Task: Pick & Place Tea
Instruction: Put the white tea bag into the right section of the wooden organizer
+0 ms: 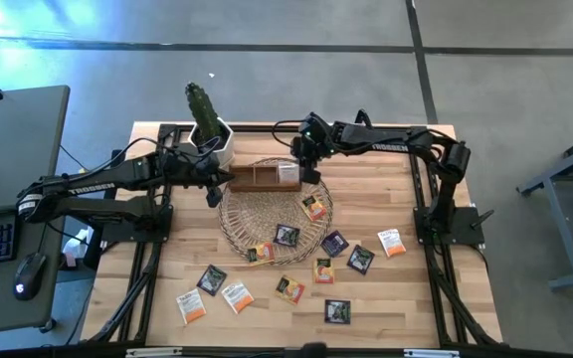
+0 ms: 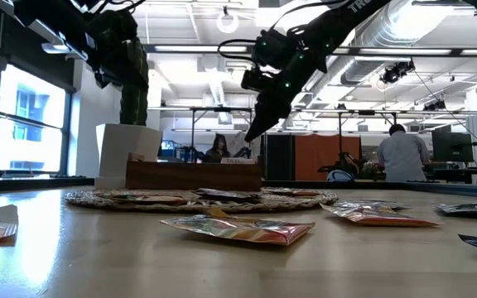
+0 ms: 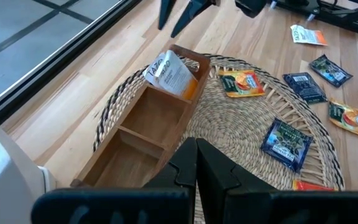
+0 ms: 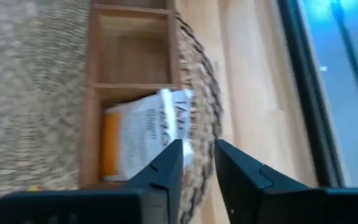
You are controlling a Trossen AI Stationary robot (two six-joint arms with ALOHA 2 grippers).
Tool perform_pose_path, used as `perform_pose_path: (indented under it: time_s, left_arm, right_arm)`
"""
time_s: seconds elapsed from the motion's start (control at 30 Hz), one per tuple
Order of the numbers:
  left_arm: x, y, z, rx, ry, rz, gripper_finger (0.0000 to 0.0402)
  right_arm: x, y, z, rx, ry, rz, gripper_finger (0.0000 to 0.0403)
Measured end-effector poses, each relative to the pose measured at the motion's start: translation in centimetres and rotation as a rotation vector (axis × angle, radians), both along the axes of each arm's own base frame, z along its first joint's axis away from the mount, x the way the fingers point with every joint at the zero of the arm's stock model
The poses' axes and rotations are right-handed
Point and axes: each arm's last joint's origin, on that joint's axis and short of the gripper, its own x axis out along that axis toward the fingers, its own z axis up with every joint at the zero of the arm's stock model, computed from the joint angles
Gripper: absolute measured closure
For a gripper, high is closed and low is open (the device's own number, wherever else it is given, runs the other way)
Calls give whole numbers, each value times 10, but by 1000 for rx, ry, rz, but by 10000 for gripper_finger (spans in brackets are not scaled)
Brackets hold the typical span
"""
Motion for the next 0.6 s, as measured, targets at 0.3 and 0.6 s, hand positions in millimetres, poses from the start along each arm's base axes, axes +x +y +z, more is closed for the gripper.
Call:
perform_pose_path:
  time_s: [0.3,0.6]
  left_arm:
    - [-1,1,-1,23,17,42,402]
    - [-1,1,-1,24,17,44,401]
  right_arm:
    - [-4,8,13,-76,22,-30,273]
    - [-30,69,63,-87,84,51,285]
